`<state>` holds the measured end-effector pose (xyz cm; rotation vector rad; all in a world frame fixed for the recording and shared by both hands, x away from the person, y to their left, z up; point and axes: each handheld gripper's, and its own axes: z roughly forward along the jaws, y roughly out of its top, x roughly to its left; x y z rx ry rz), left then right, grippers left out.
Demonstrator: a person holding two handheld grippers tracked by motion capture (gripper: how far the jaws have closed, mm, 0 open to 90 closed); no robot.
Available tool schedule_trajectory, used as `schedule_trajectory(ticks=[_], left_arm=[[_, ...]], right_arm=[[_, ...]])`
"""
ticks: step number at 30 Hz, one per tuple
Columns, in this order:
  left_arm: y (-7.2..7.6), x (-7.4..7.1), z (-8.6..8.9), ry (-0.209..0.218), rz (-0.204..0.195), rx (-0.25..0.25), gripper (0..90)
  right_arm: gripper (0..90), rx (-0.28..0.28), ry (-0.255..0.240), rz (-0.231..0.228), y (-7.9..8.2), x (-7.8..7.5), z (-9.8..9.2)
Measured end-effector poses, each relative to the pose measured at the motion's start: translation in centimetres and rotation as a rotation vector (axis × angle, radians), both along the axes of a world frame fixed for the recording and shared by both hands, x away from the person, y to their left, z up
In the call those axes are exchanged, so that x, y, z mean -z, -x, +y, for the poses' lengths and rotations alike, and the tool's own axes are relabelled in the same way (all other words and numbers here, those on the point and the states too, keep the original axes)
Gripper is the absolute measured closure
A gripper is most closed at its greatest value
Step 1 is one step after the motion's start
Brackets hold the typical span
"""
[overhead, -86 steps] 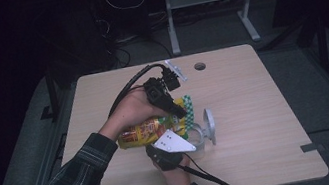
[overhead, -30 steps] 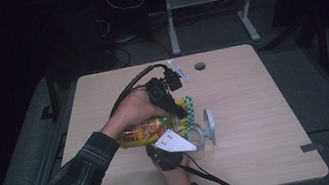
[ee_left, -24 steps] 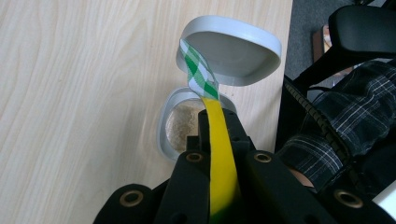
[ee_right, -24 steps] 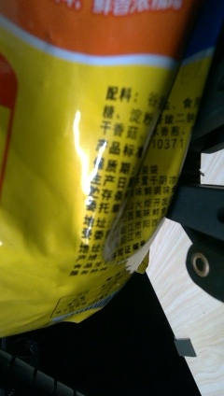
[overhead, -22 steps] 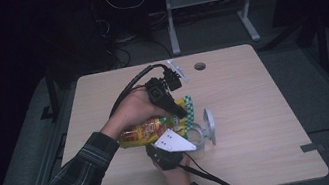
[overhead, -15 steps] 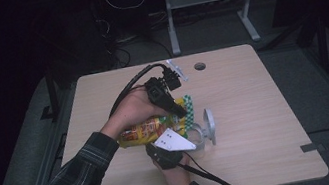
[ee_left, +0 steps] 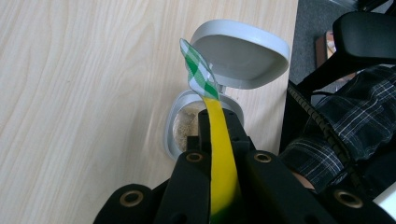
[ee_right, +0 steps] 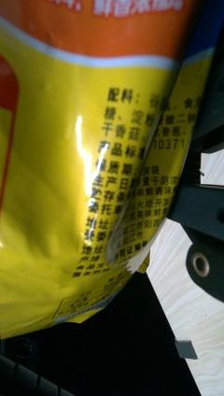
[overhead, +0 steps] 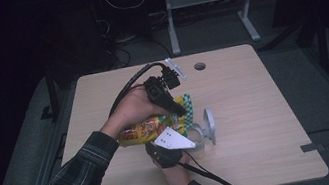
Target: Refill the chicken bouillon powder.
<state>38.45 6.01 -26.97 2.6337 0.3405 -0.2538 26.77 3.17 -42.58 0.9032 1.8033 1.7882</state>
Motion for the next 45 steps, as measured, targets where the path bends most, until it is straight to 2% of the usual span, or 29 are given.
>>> schedule_trajectory(ticks=[24,45], left_arm=[[-0.61,0.02,-0.01,0.005,0.006,-0.010,90.0],[-0.89,-0.09,-0.66,-0.023,0.010,-0.008,90.0]], right_arm=[[90.0,0.005,-0.007,0.009,-0.45,-0.06,-0.05],[90.0,0.009,-0.034,0.020,-0.55,-0.24,-0.25]])
